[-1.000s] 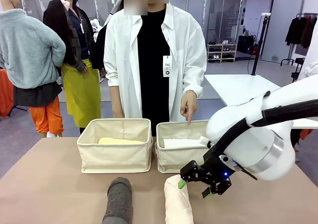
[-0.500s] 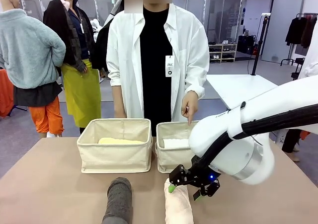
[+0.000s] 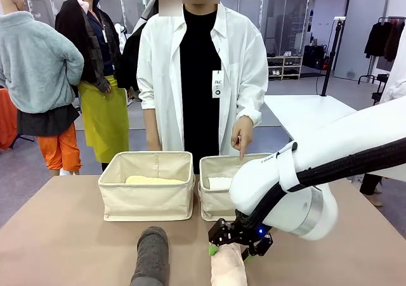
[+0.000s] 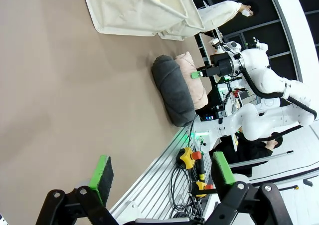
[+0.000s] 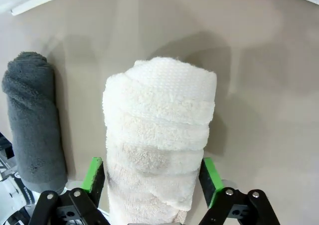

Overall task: Divide the towels into two baskets.
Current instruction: Pick up one hotel-folded towel from the bottom of the table and place it in the Fabric basket indicated by the person.

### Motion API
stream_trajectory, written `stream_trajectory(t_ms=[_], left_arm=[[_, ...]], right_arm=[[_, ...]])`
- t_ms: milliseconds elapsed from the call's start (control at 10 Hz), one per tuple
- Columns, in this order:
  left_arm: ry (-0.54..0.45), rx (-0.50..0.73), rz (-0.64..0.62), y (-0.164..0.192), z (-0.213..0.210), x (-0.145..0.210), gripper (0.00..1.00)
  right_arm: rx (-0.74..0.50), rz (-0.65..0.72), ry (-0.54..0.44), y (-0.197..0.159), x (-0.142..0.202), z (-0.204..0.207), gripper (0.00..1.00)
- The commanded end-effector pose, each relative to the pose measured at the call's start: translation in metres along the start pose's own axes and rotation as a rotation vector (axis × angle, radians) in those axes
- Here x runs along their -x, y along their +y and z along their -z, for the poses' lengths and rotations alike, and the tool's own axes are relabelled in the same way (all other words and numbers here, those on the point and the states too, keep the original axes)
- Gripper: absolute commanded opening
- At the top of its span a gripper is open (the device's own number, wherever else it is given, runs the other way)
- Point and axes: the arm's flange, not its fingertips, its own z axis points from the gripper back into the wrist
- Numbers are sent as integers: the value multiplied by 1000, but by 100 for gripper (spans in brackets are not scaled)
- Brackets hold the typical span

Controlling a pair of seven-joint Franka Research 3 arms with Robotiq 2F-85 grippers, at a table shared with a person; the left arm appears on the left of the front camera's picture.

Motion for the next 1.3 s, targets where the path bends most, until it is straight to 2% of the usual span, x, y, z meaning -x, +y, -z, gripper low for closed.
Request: stream_trajectory(t_ms=[0,100,200,400,500,700,800,1000,1200], left_arm=[[1,3,6,-4,-2,4,100],[1,3,6,-4,-2,4,100],[1,3,6,-4,-2,4,100],[1,3,6,-4,-2,4,100],[1,3,6,-4,-2,4,100],[1,3,6,-4,-2,4,100],[1,3,6,-4,-2,4,100],[1,3,6,-4,-2,4,100],[1,3,6,-4,-2,4,100]], right_arm=[[58,1,-9,18,0,9,54],[61,-9,-16,20,-1,9,21],[60,-15,-16,19,-1,7,0],[59,-12,-14,17,-1,4,0],[54,-12,-22,18,-2,-2,4],[36,-46,-17,19,-1,-24,0],[58,-112,33,22,1,-41,0],[96,-250,41,32,-2,-82,0],[147,-503,61,56,-12,-111,0]])
